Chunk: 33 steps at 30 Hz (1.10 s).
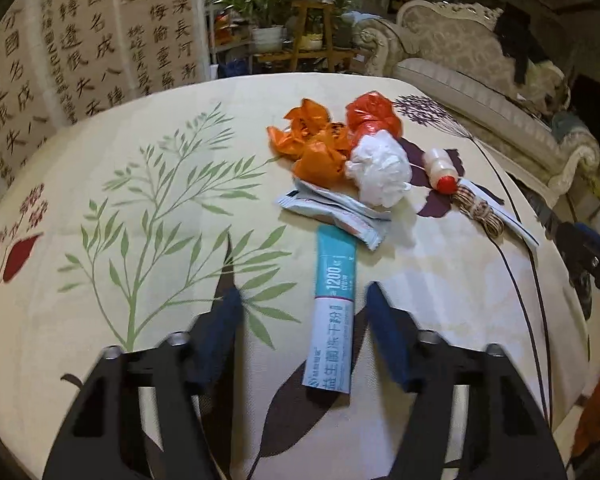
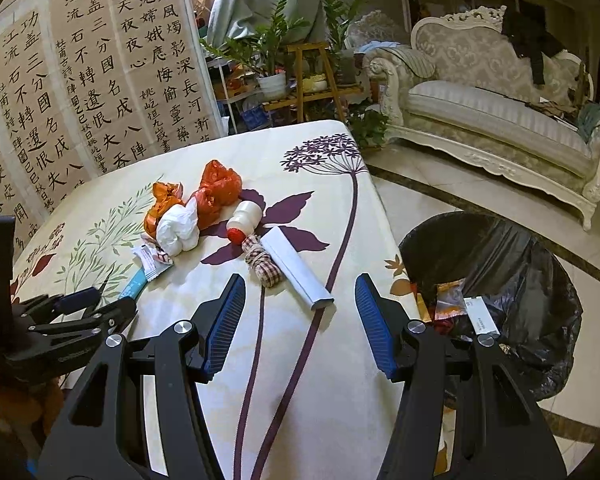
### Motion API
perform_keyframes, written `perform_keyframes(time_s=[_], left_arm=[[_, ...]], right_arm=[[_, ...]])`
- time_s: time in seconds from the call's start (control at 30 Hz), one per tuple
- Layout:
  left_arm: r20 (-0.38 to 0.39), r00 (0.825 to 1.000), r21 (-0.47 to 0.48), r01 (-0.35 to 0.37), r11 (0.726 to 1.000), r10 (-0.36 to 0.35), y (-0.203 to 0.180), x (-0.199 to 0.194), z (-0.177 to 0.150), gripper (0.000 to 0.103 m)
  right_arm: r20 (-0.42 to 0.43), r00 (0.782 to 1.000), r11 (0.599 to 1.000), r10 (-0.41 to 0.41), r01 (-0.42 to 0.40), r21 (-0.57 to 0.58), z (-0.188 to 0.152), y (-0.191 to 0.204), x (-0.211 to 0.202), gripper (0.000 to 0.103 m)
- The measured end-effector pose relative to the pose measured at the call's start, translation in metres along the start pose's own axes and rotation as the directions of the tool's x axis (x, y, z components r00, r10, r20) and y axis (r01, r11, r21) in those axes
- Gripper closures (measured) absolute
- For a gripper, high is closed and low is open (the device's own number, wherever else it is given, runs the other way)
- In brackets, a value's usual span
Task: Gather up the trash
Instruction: 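Return the left tool to the table and grasp the blue-white toothpaste tube, then grasp the white plastic bag with the right tool while the left holds the tube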
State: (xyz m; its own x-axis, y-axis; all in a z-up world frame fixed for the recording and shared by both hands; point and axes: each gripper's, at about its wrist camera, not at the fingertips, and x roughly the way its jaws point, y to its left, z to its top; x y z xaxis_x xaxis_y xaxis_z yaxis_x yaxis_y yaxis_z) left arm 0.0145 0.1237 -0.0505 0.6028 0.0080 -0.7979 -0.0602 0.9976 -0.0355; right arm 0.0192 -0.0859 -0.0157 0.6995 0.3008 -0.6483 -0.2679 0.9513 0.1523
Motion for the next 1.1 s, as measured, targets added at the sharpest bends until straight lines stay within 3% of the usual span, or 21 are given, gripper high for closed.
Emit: perform_keyframes(time_s=[0.07, 0.13, 0.37, 0.83, 1.1], left_arm=[[0.009, 1.0, 0.019, -0.009, 1.0, 0.009, -0.002, -0.001, -0.001, 0.073], [0.019, 1.0, 0.024, -0.02, 1.0, 0.019, -0.001, -0.002, -0.002, 0.083], [0.051, 0.999, -0.035, -0.011, 0.999, 0.013, 0.015, -0.01, -0.001, 0.085], [0.146, 0.979, -0.174, -0.12, 0.977, 0.146, 0.08, -0.026, 0.018, 0.085], [0.136, 0.98, -0.202, -0.119, 0.972, 0.148, 0.095, -0.018, 0.022, 0.085]], right_arm=[[-0.002, 1.0, 1.0, 0.005, -0.005, -0.004, -0.001, 0.002, 0.001, 0.047], [-0.005, 1.0, 1.0, 0.013, -0.013, -0.011, 0.0, 0.006, 0.004, 0.047], [-0.014, 0.999, 0.998, 0.045, -0.046, -0.054, 0.006, 0.03, 0.013, 0.047], [-0.069, 0.989, 0.984, 0.127, -0.135, -0.117, 0.038, 0.086, 0.062, 0.047], [-0.133, 0.987, 0.983, 0.093, -0.112, -0.146, 0.042, 0.107, 0.094, 0.047]])
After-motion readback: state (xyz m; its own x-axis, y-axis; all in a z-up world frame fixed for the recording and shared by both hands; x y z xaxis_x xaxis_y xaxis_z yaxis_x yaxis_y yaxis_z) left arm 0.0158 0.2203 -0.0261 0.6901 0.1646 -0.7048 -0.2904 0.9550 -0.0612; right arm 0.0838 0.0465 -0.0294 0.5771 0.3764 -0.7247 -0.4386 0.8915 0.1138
